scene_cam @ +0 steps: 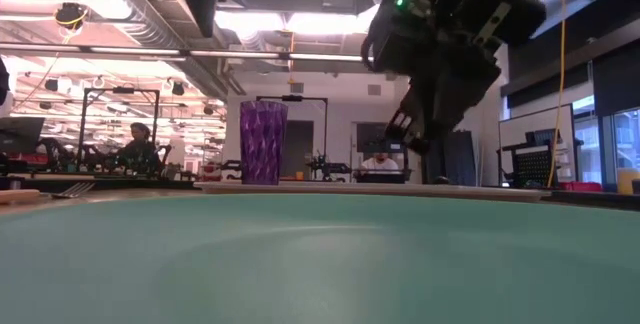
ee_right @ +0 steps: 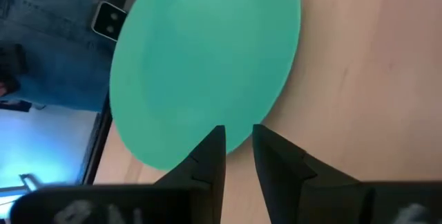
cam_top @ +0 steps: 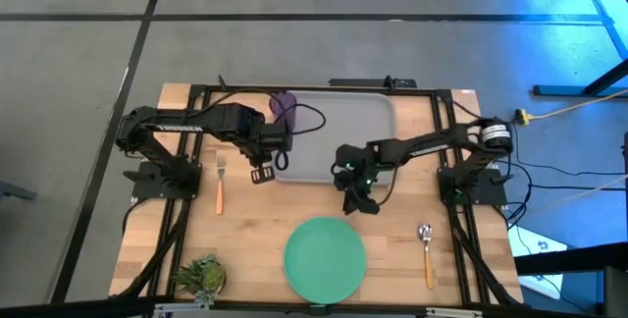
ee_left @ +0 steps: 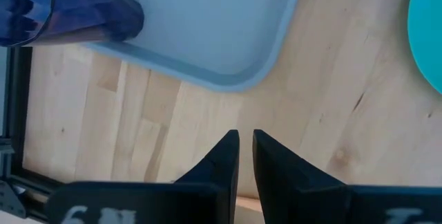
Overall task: Pick and place plate/cup/fork/spoon on tray
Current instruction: Put the green plate on the gray tray to the bottom right of the purple cup
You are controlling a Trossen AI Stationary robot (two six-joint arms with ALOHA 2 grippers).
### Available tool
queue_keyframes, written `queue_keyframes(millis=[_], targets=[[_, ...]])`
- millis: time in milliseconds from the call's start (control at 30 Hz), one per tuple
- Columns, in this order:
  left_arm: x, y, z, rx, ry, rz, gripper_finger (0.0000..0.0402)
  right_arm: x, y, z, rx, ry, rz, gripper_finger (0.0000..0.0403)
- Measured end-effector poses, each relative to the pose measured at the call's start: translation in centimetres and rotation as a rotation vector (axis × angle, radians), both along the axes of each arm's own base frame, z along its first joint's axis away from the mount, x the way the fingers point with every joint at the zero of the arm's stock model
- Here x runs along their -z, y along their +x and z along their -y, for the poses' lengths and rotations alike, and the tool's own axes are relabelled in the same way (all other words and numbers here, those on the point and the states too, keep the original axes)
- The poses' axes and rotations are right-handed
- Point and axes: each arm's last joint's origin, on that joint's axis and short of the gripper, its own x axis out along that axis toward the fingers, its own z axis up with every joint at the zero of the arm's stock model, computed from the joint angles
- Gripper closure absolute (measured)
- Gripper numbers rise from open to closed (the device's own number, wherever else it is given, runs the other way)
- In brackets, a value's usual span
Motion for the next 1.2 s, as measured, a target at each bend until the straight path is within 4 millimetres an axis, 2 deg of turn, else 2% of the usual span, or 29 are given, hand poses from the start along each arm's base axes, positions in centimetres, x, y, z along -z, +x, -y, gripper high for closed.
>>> queue_keyframes(millis=[133, 500, 733, 1200], targets=[[0.0, 0.0, 0.0, 0.001, -0.003, -0.001, 0.0365, 1.6, 0.7, -0.5, -0.007, 0.018, -0.012, 0.0323], [0.0, 0.0, 0.0, 0.054, -0.005, -0.009, 0.0365, 4.1, 1.8, -1.8, 0.015, 0.036, -0.050, 0.0323], [0.0, 0.0, 0.0, 0.087, 0.001, -0.013, 0.0365, 4.5, 2.1, -2.4, 0.052, 0.014, -0.051, 0.0323], [0.0, 0.0, 0.0, 0.102, 0.004, -0.015, 0.0365, 4.4, 2.2, -2.4, 0.089, 0.035, -0.077, 0.0332]])
